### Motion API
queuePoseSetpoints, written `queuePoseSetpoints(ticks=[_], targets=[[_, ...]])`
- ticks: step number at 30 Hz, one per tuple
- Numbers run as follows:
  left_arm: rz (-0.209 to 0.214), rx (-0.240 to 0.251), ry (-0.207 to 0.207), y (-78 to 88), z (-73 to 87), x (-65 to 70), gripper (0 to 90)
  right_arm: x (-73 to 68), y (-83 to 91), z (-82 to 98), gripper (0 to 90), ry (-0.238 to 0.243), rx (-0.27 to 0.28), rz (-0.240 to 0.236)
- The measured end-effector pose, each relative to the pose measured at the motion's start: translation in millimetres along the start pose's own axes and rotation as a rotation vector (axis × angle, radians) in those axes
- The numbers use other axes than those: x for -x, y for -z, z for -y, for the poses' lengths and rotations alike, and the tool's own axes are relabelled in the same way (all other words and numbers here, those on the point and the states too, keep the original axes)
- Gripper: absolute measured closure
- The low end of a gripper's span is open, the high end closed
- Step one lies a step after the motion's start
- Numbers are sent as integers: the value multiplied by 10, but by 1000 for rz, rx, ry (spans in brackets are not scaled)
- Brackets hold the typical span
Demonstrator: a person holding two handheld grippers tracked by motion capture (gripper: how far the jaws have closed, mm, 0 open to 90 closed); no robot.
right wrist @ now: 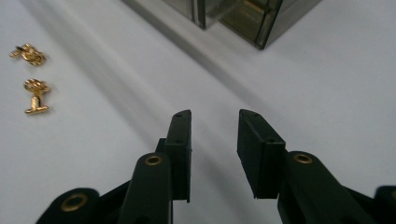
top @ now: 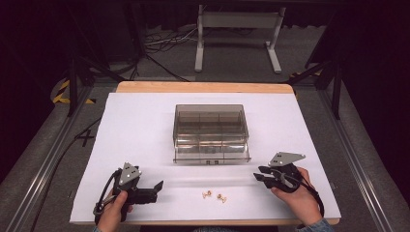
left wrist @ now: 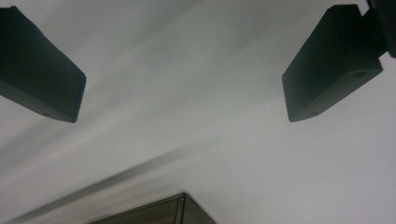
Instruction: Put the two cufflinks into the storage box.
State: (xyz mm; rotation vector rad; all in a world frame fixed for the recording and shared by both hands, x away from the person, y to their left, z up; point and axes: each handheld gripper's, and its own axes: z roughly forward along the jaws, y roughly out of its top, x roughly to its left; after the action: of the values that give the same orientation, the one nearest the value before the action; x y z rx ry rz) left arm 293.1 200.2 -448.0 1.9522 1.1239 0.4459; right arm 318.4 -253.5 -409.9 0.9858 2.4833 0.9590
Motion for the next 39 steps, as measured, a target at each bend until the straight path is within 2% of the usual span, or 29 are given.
queuePoseSetpoints(ticks=[8,19,31,39], targets=[[-6,-3,-7,5,0,1,4,-75,160,-108,633,39,-3,-30],[-8,-5,-10,10,4,1,4,-240,284,-290,633,125,-57,-84],[-7,-11,-16,6,6,-1,4,-366,322,-474,634,185,-97,-136],[4,-9,-23,15,6,2,4,-430,276,-570,656,220,-93,-171]])
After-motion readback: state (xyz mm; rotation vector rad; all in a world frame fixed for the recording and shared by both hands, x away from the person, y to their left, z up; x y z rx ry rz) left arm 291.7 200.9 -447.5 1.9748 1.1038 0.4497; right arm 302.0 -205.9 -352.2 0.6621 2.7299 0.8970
